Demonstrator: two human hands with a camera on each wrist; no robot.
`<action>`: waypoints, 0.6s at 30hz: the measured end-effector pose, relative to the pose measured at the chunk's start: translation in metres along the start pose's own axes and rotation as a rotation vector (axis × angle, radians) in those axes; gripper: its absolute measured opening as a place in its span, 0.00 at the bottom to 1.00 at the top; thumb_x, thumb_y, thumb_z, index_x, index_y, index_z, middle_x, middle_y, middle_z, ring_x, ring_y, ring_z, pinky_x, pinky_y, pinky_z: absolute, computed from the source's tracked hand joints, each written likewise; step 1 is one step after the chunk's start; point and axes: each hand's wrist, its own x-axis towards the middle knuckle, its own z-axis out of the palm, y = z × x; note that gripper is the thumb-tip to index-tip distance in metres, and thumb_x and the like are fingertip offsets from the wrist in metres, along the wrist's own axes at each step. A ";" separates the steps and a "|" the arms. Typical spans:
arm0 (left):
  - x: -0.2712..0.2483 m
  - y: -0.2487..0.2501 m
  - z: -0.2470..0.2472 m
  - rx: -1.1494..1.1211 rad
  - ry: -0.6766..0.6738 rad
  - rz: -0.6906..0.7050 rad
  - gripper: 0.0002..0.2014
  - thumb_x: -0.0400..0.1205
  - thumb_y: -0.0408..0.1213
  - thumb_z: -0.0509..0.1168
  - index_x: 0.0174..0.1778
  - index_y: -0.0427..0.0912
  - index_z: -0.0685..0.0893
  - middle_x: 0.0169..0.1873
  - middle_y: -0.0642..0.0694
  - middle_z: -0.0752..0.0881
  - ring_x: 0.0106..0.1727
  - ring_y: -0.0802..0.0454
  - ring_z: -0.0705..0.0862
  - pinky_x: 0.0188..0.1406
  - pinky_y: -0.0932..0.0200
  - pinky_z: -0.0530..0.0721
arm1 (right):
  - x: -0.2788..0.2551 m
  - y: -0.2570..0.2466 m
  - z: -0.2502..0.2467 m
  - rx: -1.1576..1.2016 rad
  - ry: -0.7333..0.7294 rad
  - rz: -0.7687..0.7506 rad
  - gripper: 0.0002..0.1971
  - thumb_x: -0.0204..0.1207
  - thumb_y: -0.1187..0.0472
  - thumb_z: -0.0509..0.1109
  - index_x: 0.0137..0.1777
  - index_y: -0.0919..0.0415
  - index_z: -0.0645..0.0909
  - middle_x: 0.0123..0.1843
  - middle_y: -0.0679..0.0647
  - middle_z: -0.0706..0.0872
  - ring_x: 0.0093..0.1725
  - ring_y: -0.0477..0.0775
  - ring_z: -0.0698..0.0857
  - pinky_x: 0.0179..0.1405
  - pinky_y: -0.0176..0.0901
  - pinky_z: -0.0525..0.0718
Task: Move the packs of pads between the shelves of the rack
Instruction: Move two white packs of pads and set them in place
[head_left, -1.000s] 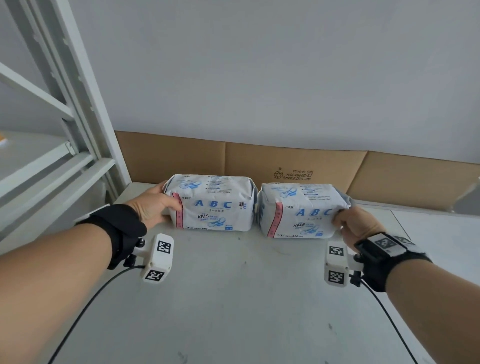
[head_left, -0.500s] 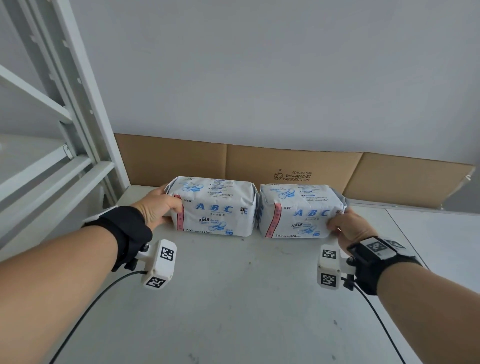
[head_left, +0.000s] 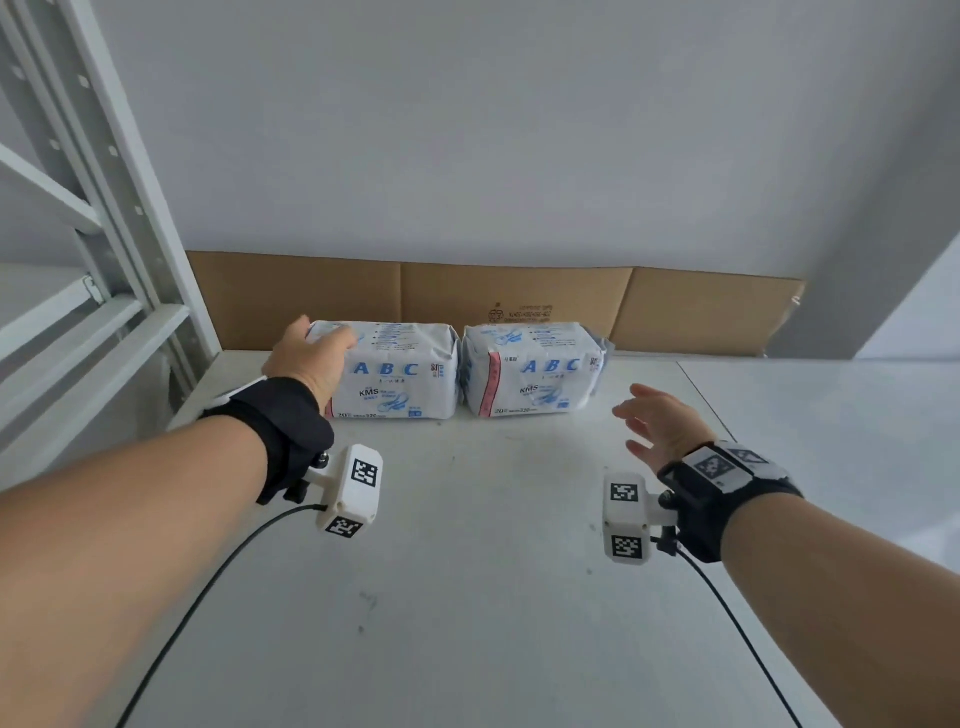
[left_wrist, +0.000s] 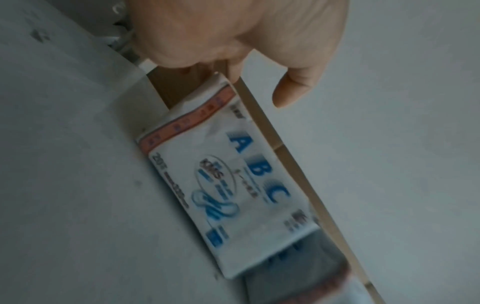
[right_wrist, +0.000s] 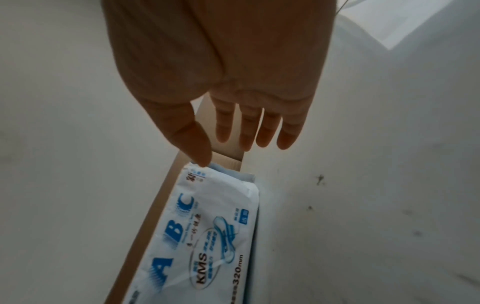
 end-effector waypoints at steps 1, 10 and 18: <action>-0.010 0.004 0.003 0.033 0.008 0.029 0.42 0.68 0.51 0.64 0.80 0.46 0.64 0.78 0.45 0.70 0.76 0.42 0.70 0.75 0.46 0.70 | -0.011 -0.002 -0.005 0.012 -0.015 -0.016 0.21 0.71 0.73 0.70 0.61 0.54 0.79 0.56 0.55 0.82 0.63 0.54 0.78 0.61 0.52 0.76; -0.154 0.071 0.072 -0.044 -0.158 0.287 0.31 0.76 0.38 0.66 0.78 0.46 0.68 0.77 0.46 0.70 0.74 0.48 0.71 0.72 0.52 0.72 | -0.121 -0.012 -0.106 0.065 -0.083 -0.217 0.13 0.72 0.66 0.73 0.55 0.53 0.82 0.55 0.54 0.88 0.58 0.53 0.85 0.65 0.53 0.79; -0.393 0.070 0.195 -0.213 -0.532 0.284 0.22 0.76 0.33 0.68 0.67 0.43 0.76 0.65 0.46 0.80 0.61 0.51 0.79 0.59 0.56 0.77 | -0.233 0.046 -0.297 0.013 0.014 -0.239 0.14 0.71 0.67 0.74 0.56 0.54 0.82 0.52 0.54 0.88 0.57 0.54 0.84 0.61 0.50 0.79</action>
